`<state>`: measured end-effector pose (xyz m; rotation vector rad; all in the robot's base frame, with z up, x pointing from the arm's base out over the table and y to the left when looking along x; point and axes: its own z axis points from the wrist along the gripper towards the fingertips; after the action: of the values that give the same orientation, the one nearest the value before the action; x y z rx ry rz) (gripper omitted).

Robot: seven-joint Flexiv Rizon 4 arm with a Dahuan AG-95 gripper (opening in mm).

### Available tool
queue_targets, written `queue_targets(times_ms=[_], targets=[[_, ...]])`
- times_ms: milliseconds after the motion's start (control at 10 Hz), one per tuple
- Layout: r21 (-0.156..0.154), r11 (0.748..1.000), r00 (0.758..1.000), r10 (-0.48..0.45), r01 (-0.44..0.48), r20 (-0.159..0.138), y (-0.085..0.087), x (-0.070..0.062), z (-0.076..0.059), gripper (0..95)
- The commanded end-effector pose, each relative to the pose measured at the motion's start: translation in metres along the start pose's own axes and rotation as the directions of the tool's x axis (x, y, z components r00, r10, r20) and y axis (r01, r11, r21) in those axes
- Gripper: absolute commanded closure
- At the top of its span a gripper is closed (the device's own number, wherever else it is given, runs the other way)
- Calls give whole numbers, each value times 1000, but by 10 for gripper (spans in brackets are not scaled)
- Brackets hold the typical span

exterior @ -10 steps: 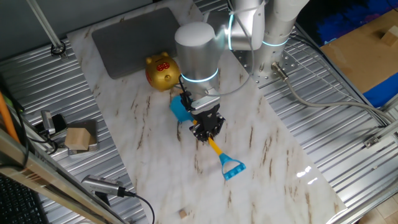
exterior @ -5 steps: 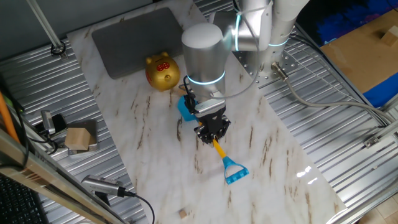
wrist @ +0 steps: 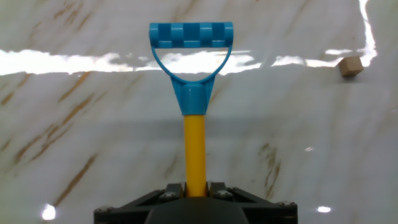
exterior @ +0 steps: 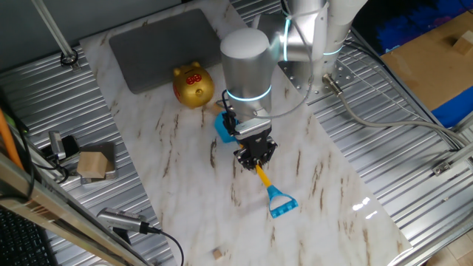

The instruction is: Use a shovel to scoop up an object

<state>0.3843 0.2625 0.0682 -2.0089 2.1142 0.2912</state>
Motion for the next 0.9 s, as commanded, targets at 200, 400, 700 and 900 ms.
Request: queue_targets(times_ms=[200,400,700,900], targets=[[0,1000,1000,-5,5,-11,8,1,5,950],[0,1000,1000,-14,14,-22,13,2,8,950],[-4,1000,999,-21,21,-32,16,5,7,950],[-8,1000,999,-24,24,-34,18,9,5,950]])
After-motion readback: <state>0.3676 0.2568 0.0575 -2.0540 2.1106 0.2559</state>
